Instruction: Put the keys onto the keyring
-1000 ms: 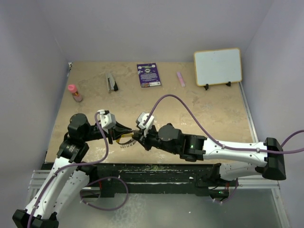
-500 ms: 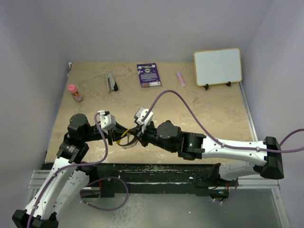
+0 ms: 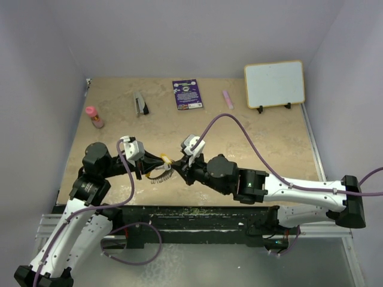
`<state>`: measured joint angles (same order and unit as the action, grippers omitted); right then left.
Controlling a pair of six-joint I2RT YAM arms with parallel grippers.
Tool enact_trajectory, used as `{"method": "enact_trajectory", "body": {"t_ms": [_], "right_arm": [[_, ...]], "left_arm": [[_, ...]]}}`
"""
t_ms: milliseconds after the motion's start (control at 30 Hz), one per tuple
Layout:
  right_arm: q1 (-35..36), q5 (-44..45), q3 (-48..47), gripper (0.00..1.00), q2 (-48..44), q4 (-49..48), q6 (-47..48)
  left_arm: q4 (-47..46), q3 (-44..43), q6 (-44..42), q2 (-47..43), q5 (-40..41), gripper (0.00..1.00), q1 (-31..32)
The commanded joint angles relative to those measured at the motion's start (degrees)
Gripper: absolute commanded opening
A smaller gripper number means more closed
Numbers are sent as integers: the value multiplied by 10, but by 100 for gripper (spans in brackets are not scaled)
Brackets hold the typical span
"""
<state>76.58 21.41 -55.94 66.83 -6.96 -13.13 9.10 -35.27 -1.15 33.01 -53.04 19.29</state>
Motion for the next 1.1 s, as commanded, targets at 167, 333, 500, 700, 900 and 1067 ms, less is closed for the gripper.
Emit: {"method": "enact_trajectory", "body": {"t_ms": [167, 333, 500, 700, 900, 1067], "right_arm": [[0, 40, -2, 0, -10, 8, -8], [0, 40, -6, 0, -12, -8, 2], [0, 32, -5, 0, -29, -6, 3], [1, -3, -27, 0, -3, -14, 1], [3, -25, -58, 0, 37, -27, 10], [3, -17, -74, 0, 51, -23, 12]], "left_arm": [[-26, -32, 7, 0, 8, 3, 1], [-5, -34, -21, 2, 34, 3, 1], [6, -37, -42, 0, 100, 3, 0], [-13, -44, -29, 4, 105, 3, -1], [-2, -56, -32, 2, 90, 3, -1], [11, -63, -31, -5, 51, 3, 0]]}}
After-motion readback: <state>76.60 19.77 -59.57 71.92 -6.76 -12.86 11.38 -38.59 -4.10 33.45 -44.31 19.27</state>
